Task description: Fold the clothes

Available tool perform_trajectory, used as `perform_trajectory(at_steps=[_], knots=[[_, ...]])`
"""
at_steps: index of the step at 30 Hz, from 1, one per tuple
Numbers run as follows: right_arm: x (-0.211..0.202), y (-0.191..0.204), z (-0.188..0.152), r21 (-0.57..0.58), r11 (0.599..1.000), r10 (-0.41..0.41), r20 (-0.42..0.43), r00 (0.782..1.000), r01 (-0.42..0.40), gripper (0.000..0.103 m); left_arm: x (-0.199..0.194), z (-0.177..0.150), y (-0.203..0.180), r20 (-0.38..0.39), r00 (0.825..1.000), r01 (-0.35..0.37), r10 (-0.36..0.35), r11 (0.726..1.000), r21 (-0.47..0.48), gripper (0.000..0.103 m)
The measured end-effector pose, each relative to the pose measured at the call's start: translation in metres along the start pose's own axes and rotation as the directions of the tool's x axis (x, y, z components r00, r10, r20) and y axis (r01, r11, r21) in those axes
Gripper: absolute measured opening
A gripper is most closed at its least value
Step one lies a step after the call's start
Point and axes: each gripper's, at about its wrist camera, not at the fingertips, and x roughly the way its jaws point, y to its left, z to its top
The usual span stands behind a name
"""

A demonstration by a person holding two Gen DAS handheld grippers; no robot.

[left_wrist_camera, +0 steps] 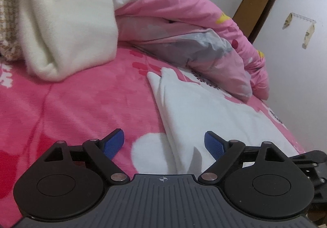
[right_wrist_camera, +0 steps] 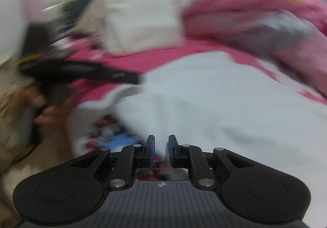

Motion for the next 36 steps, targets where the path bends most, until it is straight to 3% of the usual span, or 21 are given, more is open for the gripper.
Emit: perform_trajectory(at_steps=[2,5,9,13,15,18,21,24,25,27,30,36], knots=[[0.0,-0.012,0.012,0.006,0.998,-0.059,0.042,0.997,0.059,0.015,-0.001,0.001,0.002,0.003,1.0,0.003,-0.003,1.0,-0.008,0.087],[0.007,-0.067,0.031,0.211,0.961,-0.202,0.083,0.976,0.181,0.015,-0.005,0.001,0.003,0.012,1.0,-0.005,0.005,1.0,-0.014,0.087],[0.041,-0.105,0.037,0.334,0.891,-0.327,0.004,0.945,0.307,0.016,-0.008,0.001,0.01,0.02,1.0,-0.009,0.01,0.999,-0.038,0.087],[0.067,-0.056,0.036,0.218,0.951,-0.233,0.044,0.971,0.219,0.015,-0.008,0.001,0.015,0.021,1.0,-0.018,0.019,0.999,-0.048,0.087],[0.069,-0.031,0.039,0.151,0.982,-0.132,0.099,0.986,0.116,0.016,-0.007,0.001,0.016,0.02,1.0,-0.018,0.019,0.999,-0.045,0.087],[0.055,-0.019,0.044,0.123,0.992,-0.006,0.18,0.984,-0.016,0.015,-0.008,0.001,0.016,0.019,1.0,-0.017,0.018,0.999,-0.04,0.087],[0.053,-0.046,0.048,0.197,0.972,-0.16,0.171,0.972,0.125,0.015,-0.01,0.002,0.018,0.022,1.0,-0.01,0.011,0.999,-0.05,0.087],[0.061,-0.086,0.051,0.314,0.901,-0.342,0.087,0.936,0.3,0.016,-0.013,0.003,0.019,0.029,1.0,-0.006,0.007,0.998,-0.064,0.087],[0.068,-0.096,0.05,0.338,0.885,-0.355,0.046,0.934,0.32,0.016,-0.013,0.003,0.02,0.033,0.999,-0.005,0.008,0.998,-0.067,0.087],[0.086,-0.108,0.05,0.375,0.866,-0.351,-0.015,0.936,0.33,0.016,-0.015,0.003,0.021,0.04,0.999,-0.011,0.014,0.997,-0.073,0.087],[0.105,-0.087,0.059,0.31,0.897,-0.334,0.013,0.942,0.314,0.016,-0.017,0.004,0.024,0.054,0.998,-0.024,0.029,0.996,-0.09,0.087],[0.129,-0.026,0.081,0.134,0.981,-0.149,0.071,0.986,0.139,0.016,-0.023,0.007,0.033,0.083,0.995,-0.049,0.06,0.99,-0.133,0.087]])
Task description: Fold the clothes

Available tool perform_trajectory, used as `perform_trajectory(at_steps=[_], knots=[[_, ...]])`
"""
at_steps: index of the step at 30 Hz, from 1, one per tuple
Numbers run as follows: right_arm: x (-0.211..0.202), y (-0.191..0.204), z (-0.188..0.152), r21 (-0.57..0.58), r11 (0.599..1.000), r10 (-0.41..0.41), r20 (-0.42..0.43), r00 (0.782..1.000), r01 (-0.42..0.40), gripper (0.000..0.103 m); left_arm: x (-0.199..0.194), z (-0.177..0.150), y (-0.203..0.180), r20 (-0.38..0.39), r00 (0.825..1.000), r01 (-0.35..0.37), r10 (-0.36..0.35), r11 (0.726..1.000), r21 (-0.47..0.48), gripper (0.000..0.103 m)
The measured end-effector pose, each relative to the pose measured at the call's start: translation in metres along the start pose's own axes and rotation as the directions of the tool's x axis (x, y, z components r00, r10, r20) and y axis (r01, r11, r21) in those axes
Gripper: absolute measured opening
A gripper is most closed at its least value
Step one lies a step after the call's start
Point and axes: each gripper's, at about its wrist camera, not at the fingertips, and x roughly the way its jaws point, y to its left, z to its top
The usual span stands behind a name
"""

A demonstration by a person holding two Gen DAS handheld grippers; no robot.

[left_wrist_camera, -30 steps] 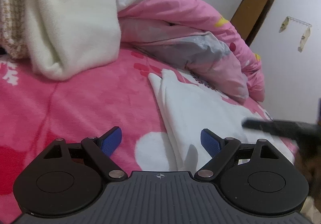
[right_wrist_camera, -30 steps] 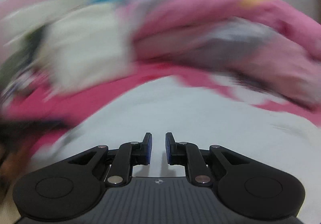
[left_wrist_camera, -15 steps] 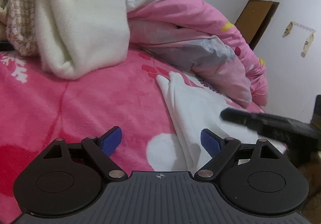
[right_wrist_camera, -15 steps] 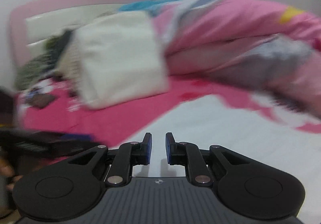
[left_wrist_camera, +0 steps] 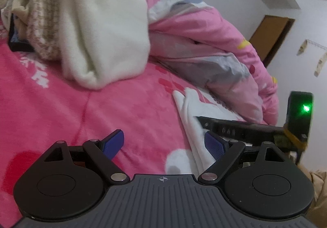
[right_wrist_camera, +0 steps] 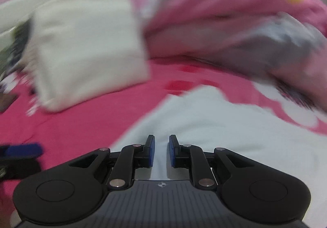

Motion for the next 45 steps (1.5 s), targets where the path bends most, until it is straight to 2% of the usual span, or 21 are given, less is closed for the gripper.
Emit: perform_trajectory(at_steps=[3,4,7,10,13,14,15,17,19,21,23,25,27,29,33,35,36,38,41,43,45], knots=[[-0.01,0.003,0.009,-0.007,0.998,0.066,0.016,0.998,-0.065,0.015,-0.002,0.001,0.003,0.003,1.0,0.003,-0.003,1.0,-0.013,0.087],[-0.01,-0.005,0.014,0.015,0.999,0.052,0.025,0.998,-0.052,0.015,-0.002,0.001,0.004,0.004,1.0,0.003,-0.003,1.0,-0.016,0.087],[0.002,-0.033,0.032,0.082,0.993,-0.086,0.02,0.996,0.084,0.016,-0.003,0.002,0.005,0.007,1.0,0.003,-0.003,1.0,-0.019,0.087],[0.027,-0.045,0.039,0.103,0.987,-0.119,-0.072,0.99,0.126,0.016,-0.003,0.002,0.006,0.013,1.0,-0.002,0.002,1.0,-0.023,0.087],[0.041,-0.026,0.039,0.088,0.995,-0.03,-0.087,0.996,0.038,0.016,-0.003,0.002,0.006,0.02,1.0,-0.014,0.014,1.0,-0.029,0.087],[0.039,-0.019,0.041,0.093,0.995,0.05,-0.073,0.996,-0.043,0.016,-0.003,0.002,0.006,0.023,1.0,-0.018,0.019,0.999,-0.03,0.087],[0.036,-0.017,0.043,0.138,0.978,0.167,-0.054,0.984,-0.158,0.016,-0.003,0.002,0.006,0.025,0.999,-0.022,0.023,0.999,-0.03,0.087],[0.025,-0.021,0.046,0.226,0.932,0.295,-0.017,0.955,-0.284,0.015,-0.002,0.002,0.006,0.026,0.999,-0.029,0.03,0.999,-0.028,0.087],[0.007,-0.031,0.046,0.252,0.931,0.269,0.014,0.963,-0.263,0.016,-0.002,0.002,0.006,0.028,0.999,-0.034,0.035,0.999,-0.025,0.087],[-0.017,-0.043,0.04,0.226,0.958,0.171,0.038,0.984,-0.176,0.016,-0.002,0.002,0.006,0.03,0.999,-0.035,0.036,0.999,-0.023,0.087],[-0.034,-0.049,0.029,0.182,0.98,0.075,0.033,0.997,-0.079,0.016,-0.002,0.002,0.005,0.031,0.999,-0.038,0.039,0.999,-0.02,0.087],[-0.04,-0.049,0.01,0.148,0.988,0.052,-0.006,0.999,-0.05,0.016,-0.001,0.003,0.003,0.032,0.999,-0.042,0.043,0.999,-0.015,0.087],[-0.043,-0.037,-0.01,0.1,0.993,0.069,-0.035,0.997,-0.065,0.016,0.0,0.002,0.001,0.034,0.998,-0.048,0.048,0.999,-0.008,0.087],[-0.046,-0.013,-0.025,0.049,0.991,0.126,-0.035,0.991,-0.124,0.016,0.0,0.002,0.0,0.039,0.998,-0.057,0.058,0.998,-0.003,0.087],[-0.065,0.023,-0.043,-0.026,0.955,0.295,0.001,0.955,-0.295,0.016,0.001,0.001,-0.001,0.056,0.995,-0.083,0.082,0.997,0.01,0.087],[-0.082,0.023,-0.045,-0.04,0.945,0.325,0.035,0.945,-0.324,0.016,0.002,0.0,-0.002,0.061,0.994,-0.09,0.089,0.996,0.019,0.087],[-0.09,0.022,-0.046,-0.043,0.943,0.333,0.052,0.941,-0.331,0.016,0.002,0.0,-0.003,0.064,0.994,-0.093,0.092,0.995,0.024,0.087],[-0.1,0.007,-0.045,-0.003,0.962,0.272,0.091,0.958,-0.273,0.016,0.002,-0.001,-0.005,0.071,0.993,-0.094,0.091,0.995,0.032,0.087],[-0.1,-0.016,-0.057,0.072,0.99,0.117,0.085,0.989,-0.123,0.016,0.001,-0.001,-0.009,0.084,0.993,-0.084,0.08,0.995,0.045,0.087],[-0.1,-0.015,-0.072,0.087,0.985,0.143,0.063,0.988,-0.148,0.016,0.002,-0.001,-0.012,0.09,0.993,-0.077,0.072,0.995,0.055,0.087],[-0.104,0.004,-0.086,0.044,0.97,0.235,0.053,0.971,-0.237,0.016,0.003,-0.002,-0.015,0.094,0.993,-0.072,0.066,0.995,0.066,0.087]])
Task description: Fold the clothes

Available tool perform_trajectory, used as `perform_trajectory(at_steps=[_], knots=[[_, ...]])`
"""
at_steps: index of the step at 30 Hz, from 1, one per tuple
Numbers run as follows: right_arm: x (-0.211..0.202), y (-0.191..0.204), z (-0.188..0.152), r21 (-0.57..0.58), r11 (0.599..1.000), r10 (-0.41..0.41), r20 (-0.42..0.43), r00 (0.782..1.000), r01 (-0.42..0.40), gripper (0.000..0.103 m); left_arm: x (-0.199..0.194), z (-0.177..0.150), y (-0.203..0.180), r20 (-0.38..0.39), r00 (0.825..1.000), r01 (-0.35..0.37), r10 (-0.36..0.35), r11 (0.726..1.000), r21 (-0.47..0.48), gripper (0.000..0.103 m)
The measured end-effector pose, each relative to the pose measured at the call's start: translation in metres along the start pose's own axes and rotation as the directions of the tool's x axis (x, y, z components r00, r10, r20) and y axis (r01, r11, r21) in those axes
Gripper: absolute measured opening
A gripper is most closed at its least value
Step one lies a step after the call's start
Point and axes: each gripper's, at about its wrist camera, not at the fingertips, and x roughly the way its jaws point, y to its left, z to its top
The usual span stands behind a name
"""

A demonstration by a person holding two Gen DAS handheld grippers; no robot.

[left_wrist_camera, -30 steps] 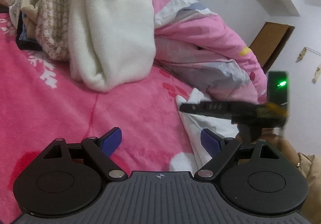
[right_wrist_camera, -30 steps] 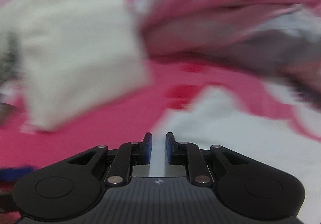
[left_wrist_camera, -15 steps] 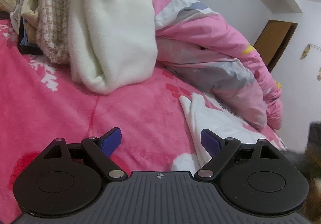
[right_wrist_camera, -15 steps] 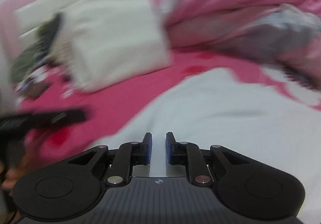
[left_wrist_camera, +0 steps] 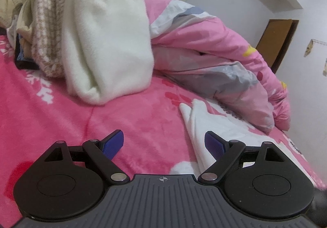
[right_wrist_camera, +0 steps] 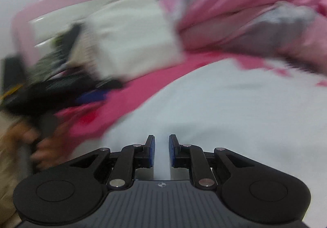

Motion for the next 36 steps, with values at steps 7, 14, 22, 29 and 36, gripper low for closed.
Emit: perform_trajectory(at_steps=[7,14,22,29,36], knots=[[-0.038,0.002,-0.006,-0.063,0.996,0.074,0.055,0.996,-0.07,0.015,0.0,-0.001,-0.009,0.012,1.0,0.029,-0.029,0.999,0.021,0.088],[-0.06,-0.07,-0.012,0.166,0.98,-0.123,0.072,0.99,0.11,0.016,0.0,-0.002,-0.019,0.016,0.998,0.067,-0.068,0.997,0.048,0.088],[-0.092,-0.058,-0.04,0.173,0.982,0.072,0.017,0.997,-0.074,0.016,0.0,-0.004,-0.048,0.047,0.981,0.184,-0.19,0.977,0.111,0.094],[-0.147,-0.139,-0.016,0.382,0.884,-0.334,0.109,0.936,0.271,0.017,0.016,-0.013,-0.083,-0.012,0.967,0.253,-0.255,0.952,0.174,0.095],[-0.179,-0.204,-0.036,0.464,0.741,-0.505,-0.089,0.858,0.485,0.014,0.034,-0.023,-0.091,-0.095,0.968,0.245,-0.231,0.952,0.182,0.095]])
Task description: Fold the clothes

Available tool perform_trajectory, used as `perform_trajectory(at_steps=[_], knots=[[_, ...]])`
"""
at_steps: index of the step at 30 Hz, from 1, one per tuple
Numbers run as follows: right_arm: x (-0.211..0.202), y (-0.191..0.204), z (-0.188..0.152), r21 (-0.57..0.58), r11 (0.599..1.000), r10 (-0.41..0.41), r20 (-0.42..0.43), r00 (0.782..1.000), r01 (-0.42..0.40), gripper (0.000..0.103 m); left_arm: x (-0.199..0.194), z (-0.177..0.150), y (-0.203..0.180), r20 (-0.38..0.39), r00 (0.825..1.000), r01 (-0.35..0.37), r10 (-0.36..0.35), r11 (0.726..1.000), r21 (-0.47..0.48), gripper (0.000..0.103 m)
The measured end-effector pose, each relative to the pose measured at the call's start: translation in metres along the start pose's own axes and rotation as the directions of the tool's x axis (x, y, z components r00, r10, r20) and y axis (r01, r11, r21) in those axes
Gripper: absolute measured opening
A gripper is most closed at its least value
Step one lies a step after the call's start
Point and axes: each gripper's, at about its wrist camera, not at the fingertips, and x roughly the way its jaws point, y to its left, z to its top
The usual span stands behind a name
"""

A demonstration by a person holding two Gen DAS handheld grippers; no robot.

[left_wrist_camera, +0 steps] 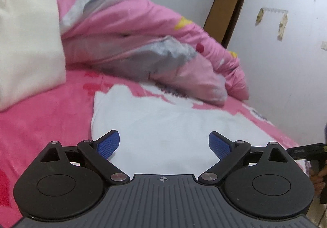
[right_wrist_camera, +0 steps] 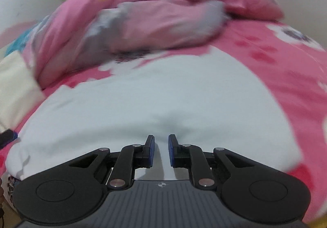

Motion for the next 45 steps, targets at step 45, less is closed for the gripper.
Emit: perform_trajectory(at_steps=[45], knots=[[0.098,-0.081,0.125,-0.042,0.944,-0.329,-0.012,0.944,0.328,0.017,0.013,0.0,0.008,-0.084,0.996,-0.026,0.023,0.999,-0.026,0.096]])
